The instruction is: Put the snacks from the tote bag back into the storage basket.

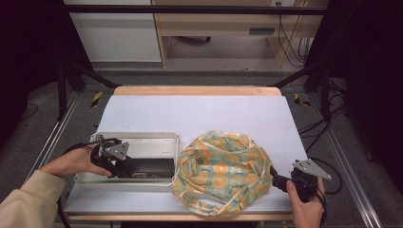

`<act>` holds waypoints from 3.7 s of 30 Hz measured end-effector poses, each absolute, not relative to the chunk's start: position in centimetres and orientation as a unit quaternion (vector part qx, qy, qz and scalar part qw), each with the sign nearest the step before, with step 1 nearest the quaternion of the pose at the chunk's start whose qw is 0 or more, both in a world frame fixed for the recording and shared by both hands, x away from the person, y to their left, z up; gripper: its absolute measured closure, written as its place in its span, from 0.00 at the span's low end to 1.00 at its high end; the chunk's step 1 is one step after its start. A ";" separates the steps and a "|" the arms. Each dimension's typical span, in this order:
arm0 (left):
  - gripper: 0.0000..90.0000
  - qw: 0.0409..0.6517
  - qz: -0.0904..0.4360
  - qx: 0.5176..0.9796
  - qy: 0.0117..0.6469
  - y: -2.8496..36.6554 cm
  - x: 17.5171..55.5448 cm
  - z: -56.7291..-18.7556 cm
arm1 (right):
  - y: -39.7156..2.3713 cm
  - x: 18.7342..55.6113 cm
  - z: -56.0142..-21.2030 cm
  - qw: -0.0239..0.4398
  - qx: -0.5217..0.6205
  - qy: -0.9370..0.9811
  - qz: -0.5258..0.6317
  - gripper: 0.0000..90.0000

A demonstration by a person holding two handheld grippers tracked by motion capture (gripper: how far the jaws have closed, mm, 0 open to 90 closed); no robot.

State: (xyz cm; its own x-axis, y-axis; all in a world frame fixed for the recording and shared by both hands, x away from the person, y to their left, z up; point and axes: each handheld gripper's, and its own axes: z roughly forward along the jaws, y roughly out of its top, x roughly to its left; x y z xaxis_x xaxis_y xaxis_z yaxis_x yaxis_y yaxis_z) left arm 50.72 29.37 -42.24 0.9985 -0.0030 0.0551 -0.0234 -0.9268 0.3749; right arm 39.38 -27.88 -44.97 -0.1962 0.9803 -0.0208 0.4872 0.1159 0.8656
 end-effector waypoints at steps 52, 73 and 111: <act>0.19 0.213 0.056 0.975 0.012 28.4 49.7 -40.7 | -27.6 39.4 -44.9 0.318 0.539 0.679 0.383 0.09; 0.11 0.229 0.094 0.968 0.041 24.6 48.4 -38.4 | -27.7 39.1 -44.5 0.318 0.540 0.670 0.397 0.08; 0.10 0.346 0.140 0.910 0.181 16.4 48.0 -36.7 | -27.2 38.4 -44.6 0.312 0.531 0.681 0.396 0.08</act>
State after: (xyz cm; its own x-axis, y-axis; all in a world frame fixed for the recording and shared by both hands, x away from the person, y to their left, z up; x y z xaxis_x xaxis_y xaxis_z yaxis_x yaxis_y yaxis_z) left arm 47.99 16.38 -36.74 0.8951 0.4267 0.1293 0.2326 -0.6942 0.6811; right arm 38.38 -27.20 -44.56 -0.2420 0.9703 -0.0045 0.4762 0.1228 0.8707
